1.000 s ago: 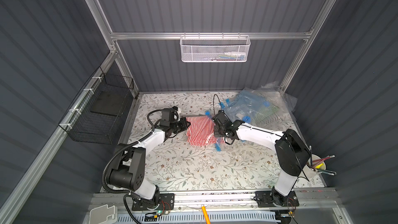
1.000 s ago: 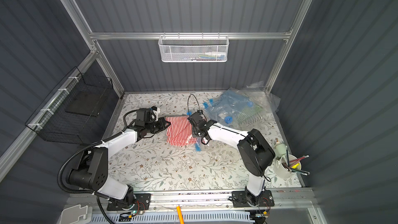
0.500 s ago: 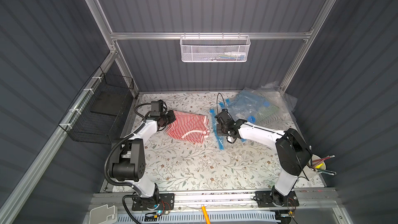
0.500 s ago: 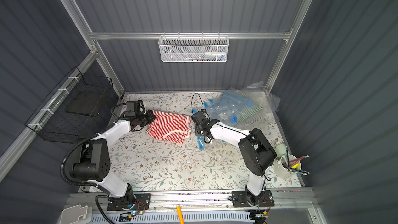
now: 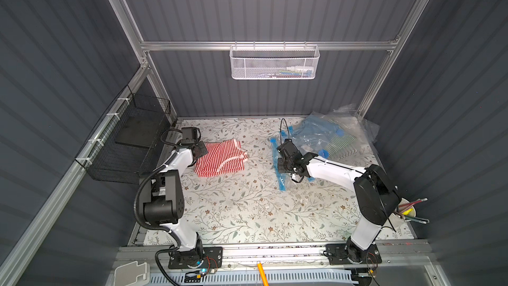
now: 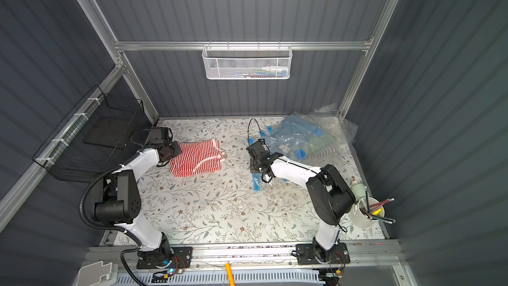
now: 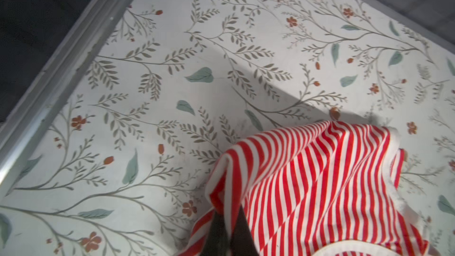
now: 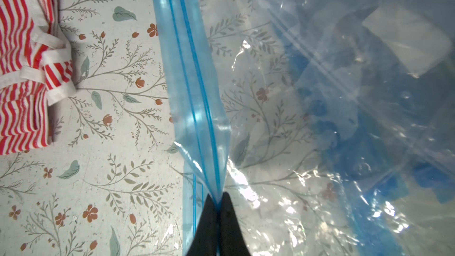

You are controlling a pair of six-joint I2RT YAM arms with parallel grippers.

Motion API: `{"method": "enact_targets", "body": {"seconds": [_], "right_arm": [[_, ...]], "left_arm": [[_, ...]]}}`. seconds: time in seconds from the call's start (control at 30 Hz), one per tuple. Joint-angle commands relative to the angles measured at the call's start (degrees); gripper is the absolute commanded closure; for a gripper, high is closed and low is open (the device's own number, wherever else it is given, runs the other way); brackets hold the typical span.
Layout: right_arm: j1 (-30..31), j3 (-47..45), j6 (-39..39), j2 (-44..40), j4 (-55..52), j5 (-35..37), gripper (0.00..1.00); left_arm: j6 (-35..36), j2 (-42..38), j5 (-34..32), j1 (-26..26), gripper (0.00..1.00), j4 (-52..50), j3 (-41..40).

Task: Take the tank top out of the vacuum bag
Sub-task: Take out the tank top from the vacuum bag, then place the tank top at the center of the board.

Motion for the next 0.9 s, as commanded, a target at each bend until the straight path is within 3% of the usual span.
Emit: {"method": "enact_targets", "body": {"seconds": [0.0, 0.17, 0.2, 0.23, 0.27, 0.33, 0.4, 0.87], "right_arm": [[-0.42, -0.35, -0.81, -1.63, 0.34, -0.52, 1.0], [-0.53, -0.25, -1.03, -2.01, 0.34, -1.29, 1.0], [-0.53, -0.34, -1.03, -2.2, 0.31, -1.21, 1.0], [-0.51, -0.42, -0.88, -2.27, 0.29, -1.26, 1.0], [-0.48, -0.43, -0.85, -2.39, 0.34, -1.32, 1.0], [-0.55, -0.43, -0.82, -2.56, 0.38, -1.46, 1.0], [-0.55, -0.35, -0.82, -2.52, 0.37, -1.66, 1.0], [-0.54, -0.06, 0.19, -2.35, -3.6, 0.21, 1.0]], "left_arm": [[1.49, 1.59, -5.39, 0.68, 1.0, -0.79, 1.29], [2.59, 1.84, -7.85, 0.68, 1.0, -1.79, 2.77], [2.71, 1.58, -8.19, 0.68, 0.93, -1.88, 3.05], [2.72, 1.1, -8.36, 0.69, 0.61, -1.85, 3.24], [2.72, 0.6, -7.42, 0.68, 0.39, -1.81, 3.45], [2.69, -0.22, -5.45, 0.53, 0.24, -1.56, 3.56], [2.9, -0.92, -4.26, 0.08, 0.02, -1.51, 3.4], [2.72, -6.43, -1.54, -8.9, 0.0, -2.36, 2.49]]}}
